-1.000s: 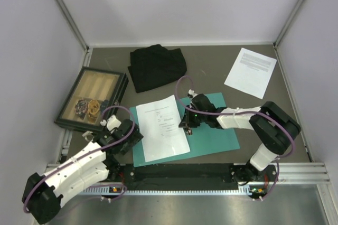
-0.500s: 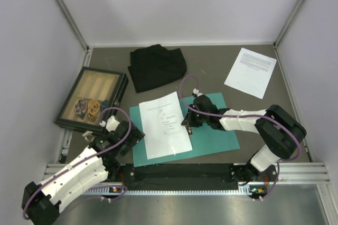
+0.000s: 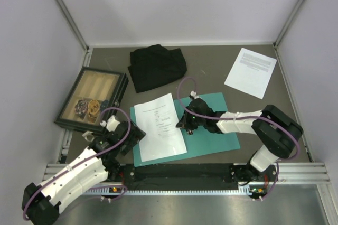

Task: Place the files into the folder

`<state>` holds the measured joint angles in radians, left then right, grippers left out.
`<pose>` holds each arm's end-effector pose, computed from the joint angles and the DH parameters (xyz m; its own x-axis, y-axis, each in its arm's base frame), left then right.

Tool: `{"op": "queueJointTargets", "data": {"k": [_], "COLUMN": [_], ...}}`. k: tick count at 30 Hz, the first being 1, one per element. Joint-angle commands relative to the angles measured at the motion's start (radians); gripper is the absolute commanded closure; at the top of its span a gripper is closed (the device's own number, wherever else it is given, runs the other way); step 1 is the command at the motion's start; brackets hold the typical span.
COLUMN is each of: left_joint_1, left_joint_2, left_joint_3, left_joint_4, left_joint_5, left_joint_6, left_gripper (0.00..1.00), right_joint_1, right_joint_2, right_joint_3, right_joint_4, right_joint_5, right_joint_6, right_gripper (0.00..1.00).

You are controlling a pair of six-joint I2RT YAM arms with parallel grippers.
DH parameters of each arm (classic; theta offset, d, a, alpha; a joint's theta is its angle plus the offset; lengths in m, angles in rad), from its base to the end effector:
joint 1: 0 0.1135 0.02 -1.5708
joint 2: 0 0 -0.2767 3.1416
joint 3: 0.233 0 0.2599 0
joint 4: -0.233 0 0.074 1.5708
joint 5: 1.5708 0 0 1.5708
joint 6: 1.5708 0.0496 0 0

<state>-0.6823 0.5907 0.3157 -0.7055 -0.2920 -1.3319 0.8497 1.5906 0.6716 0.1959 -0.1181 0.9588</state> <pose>0.1002 -0.0630 0.1558 -0.6185 -0.6964 -0.3641 -0.5130 0.7088 -0.4842 0.2062 0.2435 0.1440 -0.9092 0.1968 -0.3669 -0.1044 0.7453 0.6585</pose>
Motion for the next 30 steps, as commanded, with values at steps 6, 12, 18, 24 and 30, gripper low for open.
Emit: {"op": "queueJointTargets", "data": {"k": [6,12,18,24,30], "left_joint_1": [0.0,0.0,0.0,0.0,0.0], "left_joint_2": [-0.008,-0.012,-0.009,-0.012,-0.011], "left_joint_3": [-0.026,-0.024,-0.026,-0.021,-0.02], "left_joint_4": [0.02,0.014,0.018,0.008,0.011], "left_joint_5": [0.024,0.022,0.021,0.022,0.021], "left_joint_6": [0.007,0.011,0.013,0.017,0.016], "left_gripper": [0.01,0.01,0.01,0.01,0.01], "right_joint_1": [-0.003,0.04,0.043,0.048,0.071], "right_joint_2": [-0.014,-0.009,0.006,0.028,0.034], "right_joint_3": [-0.027,-0.047,-0.053,-0.059,-0.053], "right_joint_4": [0.037,0.077,0.114,0.14,0.139], "right_joint_5": [0.023,0.037,0.021,0.003,0.008], "right_joint_6": [0.038,0.09,0.094,0.087,0.092], "right_gripper": [1.0,1.0,1.0,1.0,1.0]}}
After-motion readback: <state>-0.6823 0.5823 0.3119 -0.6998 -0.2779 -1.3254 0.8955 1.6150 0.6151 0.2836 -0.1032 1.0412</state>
